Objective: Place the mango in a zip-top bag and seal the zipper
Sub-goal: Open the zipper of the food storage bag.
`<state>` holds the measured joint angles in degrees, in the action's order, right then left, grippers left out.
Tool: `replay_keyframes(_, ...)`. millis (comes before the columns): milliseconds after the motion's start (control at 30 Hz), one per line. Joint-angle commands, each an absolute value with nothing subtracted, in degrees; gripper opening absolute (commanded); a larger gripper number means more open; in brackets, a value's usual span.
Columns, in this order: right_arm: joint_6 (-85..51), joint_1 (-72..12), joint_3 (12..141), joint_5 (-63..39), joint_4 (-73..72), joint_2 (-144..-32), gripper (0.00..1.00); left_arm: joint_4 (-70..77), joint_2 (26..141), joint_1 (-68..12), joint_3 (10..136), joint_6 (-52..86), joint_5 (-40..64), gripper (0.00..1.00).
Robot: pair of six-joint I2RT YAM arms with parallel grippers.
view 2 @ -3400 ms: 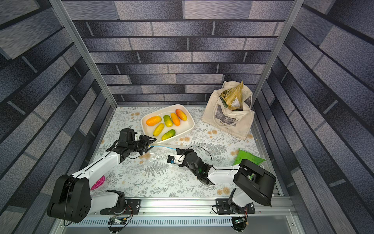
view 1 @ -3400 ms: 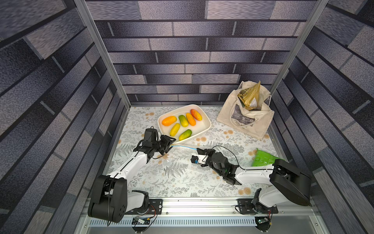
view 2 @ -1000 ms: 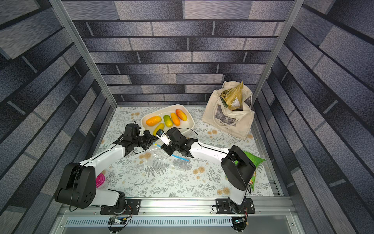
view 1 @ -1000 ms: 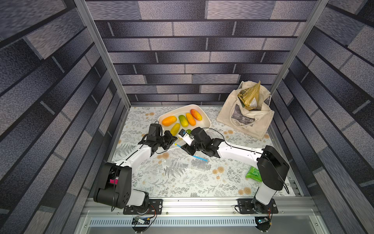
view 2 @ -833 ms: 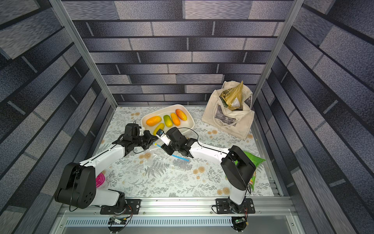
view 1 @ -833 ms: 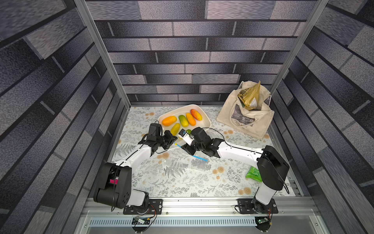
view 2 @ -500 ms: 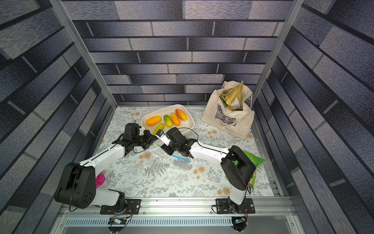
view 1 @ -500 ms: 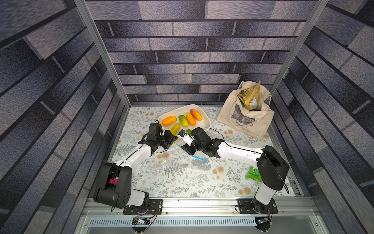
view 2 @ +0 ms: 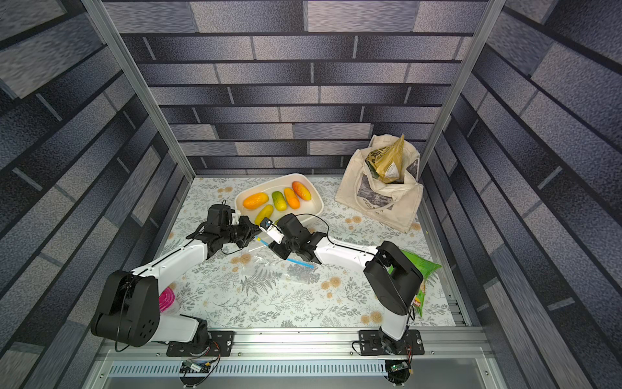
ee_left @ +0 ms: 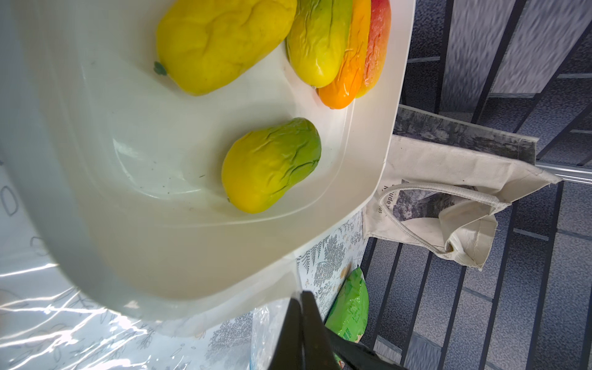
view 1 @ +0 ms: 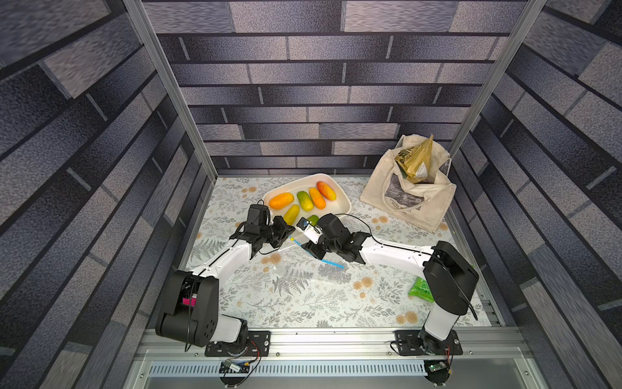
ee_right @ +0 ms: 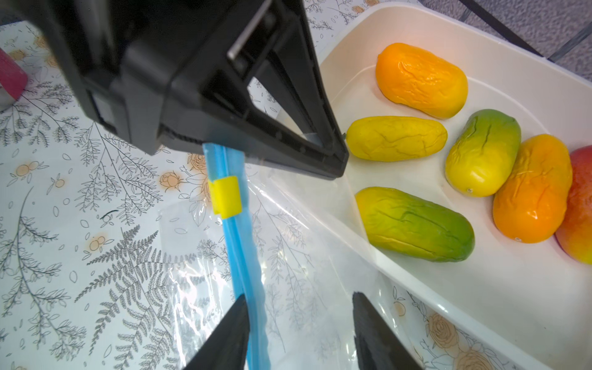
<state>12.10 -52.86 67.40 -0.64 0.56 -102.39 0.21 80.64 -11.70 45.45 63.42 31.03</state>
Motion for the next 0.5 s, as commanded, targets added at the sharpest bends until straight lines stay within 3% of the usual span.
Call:
replay_keyframes(0, 13.0, -52.9, 68.5, 2.0, 0.3, -103.6, 0.54, -1.0, 80.1, -12.0, 47.6, 62.1, 30.5, 0.00)
replay_keyframes(167, 12.9, -52.9, 68.0, 5.3, -1.0, -103.1, 0.48, -1.3, 80.4, -12.0, 48.1, 61.7, 30.9, 0.00)
replay_keyframes(367, 16.6, -54.4, 64.2, 12.6, -6.7, -101.8, 0.29, -2.1, 80.7, -11.9, 48.4, 61.6, 31.0, 0.00)
replay_keyframes(467, 17.6, -54.5, 65.3, 12.3, -4.8, -103.3, 0.10, -2.4, 80.7, -11.7, 49.1, 60.9, 31.7, 0.03)
